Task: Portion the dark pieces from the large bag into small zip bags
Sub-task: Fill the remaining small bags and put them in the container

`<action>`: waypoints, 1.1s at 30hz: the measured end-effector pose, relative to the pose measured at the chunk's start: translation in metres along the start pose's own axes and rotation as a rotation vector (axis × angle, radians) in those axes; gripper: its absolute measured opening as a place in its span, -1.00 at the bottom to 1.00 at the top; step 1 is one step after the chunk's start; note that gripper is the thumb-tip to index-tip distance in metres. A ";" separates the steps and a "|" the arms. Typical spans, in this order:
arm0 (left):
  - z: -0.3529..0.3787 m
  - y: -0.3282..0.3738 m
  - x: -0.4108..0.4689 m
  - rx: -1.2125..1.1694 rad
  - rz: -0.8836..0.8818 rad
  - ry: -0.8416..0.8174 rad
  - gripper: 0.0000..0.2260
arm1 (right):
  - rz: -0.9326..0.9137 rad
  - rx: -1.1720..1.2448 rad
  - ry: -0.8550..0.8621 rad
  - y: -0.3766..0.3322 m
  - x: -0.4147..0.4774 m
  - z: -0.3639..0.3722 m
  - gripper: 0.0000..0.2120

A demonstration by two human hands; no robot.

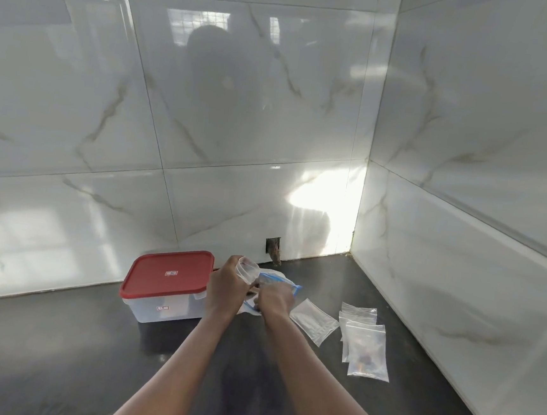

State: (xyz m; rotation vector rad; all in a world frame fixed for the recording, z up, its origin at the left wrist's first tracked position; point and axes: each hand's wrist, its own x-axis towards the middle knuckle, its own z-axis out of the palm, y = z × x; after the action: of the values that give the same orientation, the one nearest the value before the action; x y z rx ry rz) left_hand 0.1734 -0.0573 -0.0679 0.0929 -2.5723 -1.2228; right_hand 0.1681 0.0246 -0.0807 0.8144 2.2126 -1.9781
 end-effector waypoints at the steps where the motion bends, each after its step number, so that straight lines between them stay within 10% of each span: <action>1: -0.002 0.002 -0.003 0.003 0.005 0.006 -0.75 | 0.002 -0.008 -0.002 0.000 -0.003 -0.004 -0.87; 20: -0.013 -0.005 -0.022 -0.074 0.017 -0.051 -0.50 | -0.096 0.083 0.082 0.003 -0.036 -0.108 -0.78; 33: 0.004 -0.014 -0.024 -0.017 0.083 -0.080 -0.48 | -0.428 -0.322 0.171 -0.033 -0.076 -0.107 -0.82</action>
State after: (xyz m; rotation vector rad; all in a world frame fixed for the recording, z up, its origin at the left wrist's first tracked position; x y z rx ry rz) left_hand 0.1940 -0.0593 -0.0865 -0.0676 -2.6050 -1.2412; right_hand 0.2513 0.0983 -0.0033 0.5166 2.9065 -1.6648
